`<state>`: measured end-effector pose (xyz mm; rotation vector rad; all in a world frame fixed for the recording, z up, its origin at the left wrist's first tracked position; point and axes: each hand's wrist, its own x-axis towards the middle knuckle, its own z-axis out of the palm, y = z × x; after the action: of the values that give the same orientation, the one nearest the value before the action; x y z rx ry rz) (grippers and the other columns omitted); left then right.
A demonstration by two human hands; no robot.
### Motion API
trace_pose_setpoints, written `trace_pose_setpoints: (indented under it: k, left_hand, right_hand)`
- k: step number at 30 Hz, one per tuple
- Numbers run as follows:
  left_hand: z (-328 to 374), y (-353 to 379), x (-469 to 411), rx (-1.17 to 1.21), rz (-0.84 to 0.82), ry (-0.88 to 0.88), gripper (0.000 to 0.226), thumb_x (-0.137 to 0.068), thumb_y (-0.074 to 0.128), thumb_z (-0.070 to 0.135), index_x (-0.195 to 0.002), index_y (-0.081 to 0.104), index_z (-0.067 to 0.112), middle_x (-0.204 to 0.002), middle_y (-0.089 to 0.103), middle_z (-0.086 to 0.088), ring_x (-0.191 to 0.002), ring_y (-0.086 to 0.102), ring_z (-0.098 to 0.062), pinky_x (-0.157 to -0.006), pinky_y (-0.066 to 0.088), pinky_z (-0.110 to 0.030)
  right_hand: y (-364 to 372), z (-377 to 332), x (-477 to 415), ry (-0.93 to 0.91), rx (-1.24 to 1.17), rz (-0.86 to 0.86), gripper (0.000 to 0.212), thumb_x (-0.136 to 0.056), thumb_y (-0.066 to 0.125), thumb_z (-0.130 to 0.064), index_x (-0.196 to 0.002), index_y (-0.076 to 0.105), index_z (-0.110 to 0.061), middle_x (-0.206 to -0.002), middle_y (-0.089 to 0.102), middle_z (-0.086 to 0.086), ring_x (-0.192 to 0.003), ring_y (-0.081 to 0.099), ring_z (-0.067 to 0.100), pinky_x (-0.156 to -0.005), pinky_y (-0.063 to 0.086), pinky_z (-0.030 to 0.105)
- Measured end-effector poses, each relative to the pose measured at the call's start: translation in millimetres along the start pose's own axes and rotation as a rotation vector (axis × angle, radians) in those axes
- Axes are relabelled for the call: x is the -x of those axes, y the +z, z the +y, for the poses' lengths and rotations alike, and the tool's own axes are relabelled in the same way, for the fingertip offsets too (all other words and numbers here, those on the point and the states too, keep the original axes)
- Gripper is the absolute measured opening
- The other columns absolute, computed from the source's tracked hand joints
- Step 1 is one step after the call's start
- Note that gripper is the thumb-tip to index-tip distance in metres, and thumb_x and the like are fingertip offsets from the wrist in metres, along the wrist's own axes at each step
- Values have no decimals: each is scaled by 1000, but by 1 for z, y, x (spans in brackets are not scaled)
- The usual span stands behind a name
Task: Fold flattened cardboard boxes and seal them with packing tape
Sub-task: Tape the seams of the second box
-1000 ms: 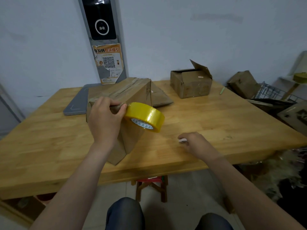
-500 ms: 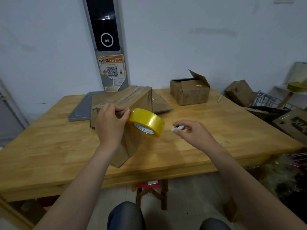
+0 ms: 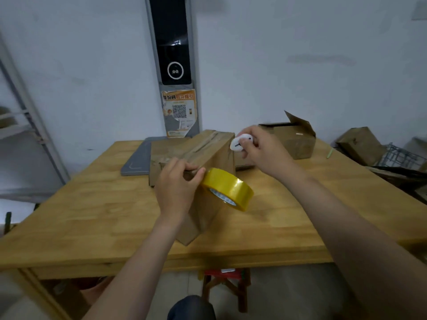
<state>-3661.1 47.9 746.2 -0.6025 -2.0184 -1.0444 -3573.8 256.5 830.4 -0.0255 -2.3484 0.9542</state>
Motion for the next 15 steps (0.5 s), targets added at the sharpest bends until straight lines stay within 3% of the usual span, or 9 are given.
trace_pose_setpoints:
  k: [2,6,8,12,15]
  left_hand:
    - [-8,-5,3,7,31,33,21,-82,84,36,-80,69,22,-88,67,11,-83,64,-8,-58,45,-25]
    - [-24,-11,17,137,107,147,22,-84,84,27,-79,67,12,-91,70,2,-100,70,-12,-72,57,-37]
    - [-24,-10,21,242,85,233,23,-82,86,19,-77,66,8,-89,70,-2,-105,70,-14,-81,58,-38]
    - [-18,-2,9,526,-158,379,23,-75,90,11,-75,69,2,-90,72,-8,-107,70,-18,-96,55,-44]
    - [-22,6,-9,633,-309,281,20,-75,90,10,-78,71,4,-94,72,-5,-110,69,-14,-96,54,-33]
  right_hand:
    - [12,-18,-19,-55,-25,-12,9,-104,52,-22,-109,59,-24,-85,69,-13,-72,66,-7,-65,45,14]
    - [40,-40,-42,-92,38,-56,10,-103,50,-30,-110,57,-29,-95,70,-14,-83,66,-3,-78,52,30]
    - [52,-48,-46,-102,28,-103,10,-104,50,-29,-111,57,-27,-97,70,-13,-81,65,-4,-77,51,30]
    - [65,-44,-45,-62,22,-170,6,-101,54,-30,-98,57,-35,-84,75,-10,-78,72,4,-86,56,42]
    - [60,-30,-42,-14,83,-138,4,-101,55,-30,-101,59,-31,-89,71,-11,-89,70,8,-83,53,34]
